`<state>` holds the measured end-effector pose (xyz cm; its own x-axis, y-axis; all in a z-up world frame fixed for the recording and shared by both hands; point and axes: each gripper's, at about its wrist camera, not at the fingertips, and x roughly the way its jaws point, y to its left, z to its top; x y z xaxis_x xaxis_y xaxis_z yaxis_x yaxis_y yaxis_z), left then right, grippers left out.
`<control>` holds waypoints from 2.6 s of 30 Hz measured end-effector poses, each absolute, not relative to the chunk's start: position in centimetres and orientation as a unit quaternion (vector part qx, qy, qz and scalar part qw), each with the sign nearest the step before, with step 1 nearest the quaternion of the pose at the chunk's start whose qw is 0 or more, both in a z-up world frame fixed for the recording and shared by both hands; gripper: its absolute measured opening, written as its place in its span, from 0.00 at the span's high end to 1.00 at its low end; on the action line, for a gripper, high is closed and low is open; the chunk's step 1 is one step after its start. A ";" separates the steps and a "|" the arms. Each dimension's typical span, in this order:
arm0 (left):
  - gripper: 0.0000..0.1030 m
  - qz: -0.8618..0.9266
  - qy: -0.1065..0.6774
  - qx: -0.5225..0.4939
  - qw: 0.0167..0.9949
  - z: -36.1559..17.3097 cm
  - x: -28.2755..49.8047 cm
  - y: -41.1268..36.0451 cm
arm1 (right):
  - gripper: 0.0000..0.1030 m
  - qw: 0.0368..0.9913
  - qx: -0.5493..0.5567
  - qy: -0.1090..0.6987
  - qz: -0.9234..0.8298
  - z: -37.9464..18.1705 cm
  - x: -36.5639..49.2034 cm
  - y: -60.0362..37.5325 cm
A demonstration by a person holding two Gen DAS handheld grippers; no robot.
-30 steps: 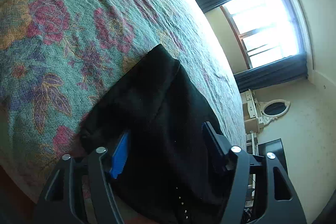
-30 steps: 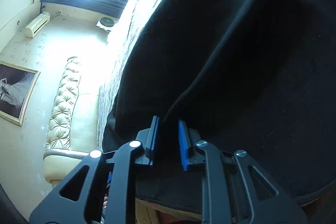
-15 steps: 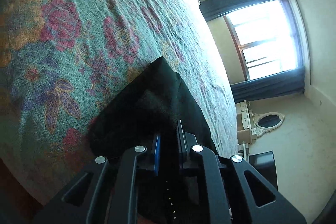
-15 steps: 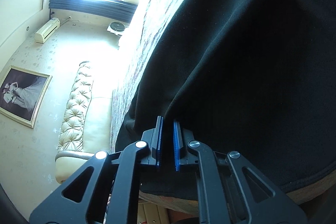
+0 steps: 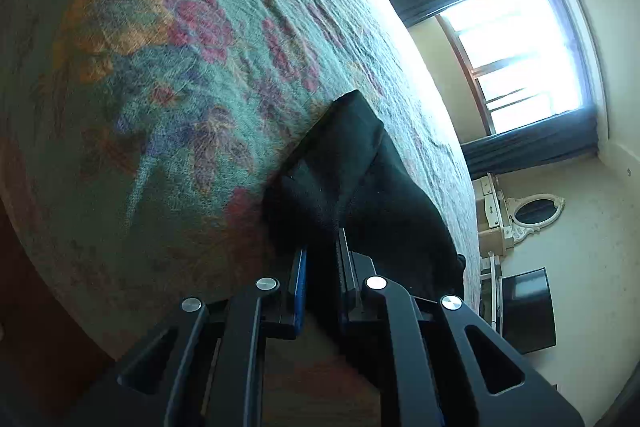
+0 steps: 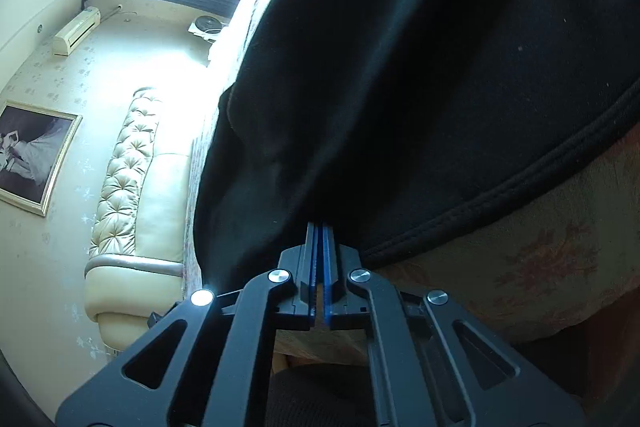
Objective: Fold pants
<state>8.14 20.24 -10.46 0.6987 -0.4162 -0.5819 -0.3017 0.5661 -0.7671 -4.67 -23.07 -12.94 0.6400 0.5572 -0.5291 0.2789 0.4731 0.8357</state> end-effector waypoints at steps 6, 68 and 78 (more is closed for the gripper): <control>0.84 -0.046 0.383 -0.456 0.802 -9.5 8.3 20.0 | 0.80 0.755 0.524 0.383 0.092 -11.1 -5.6 -26.1; 0.19 -0.345 0.457 -0.388 0.722 -7.6 8.4 -17.0 | 0.49 0.787 0.509 0.332 -0.101 -6.8 -2.8 -65.3; 0.17 -0.325 0.437 -0.441 0.713 -7.9 8.1 -15.0 | 0.94 0.776 0.543 0.295 -0.126 -7.8 -0.4 -64.4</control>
<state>8.05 -14.99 -7.87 0.4064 -0.8493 -0.3369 0.0785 0.3998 -0.9132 -0.38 -64.40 -7.75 0.7947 0.1255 -0.5939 0.5151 0.3782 0.7692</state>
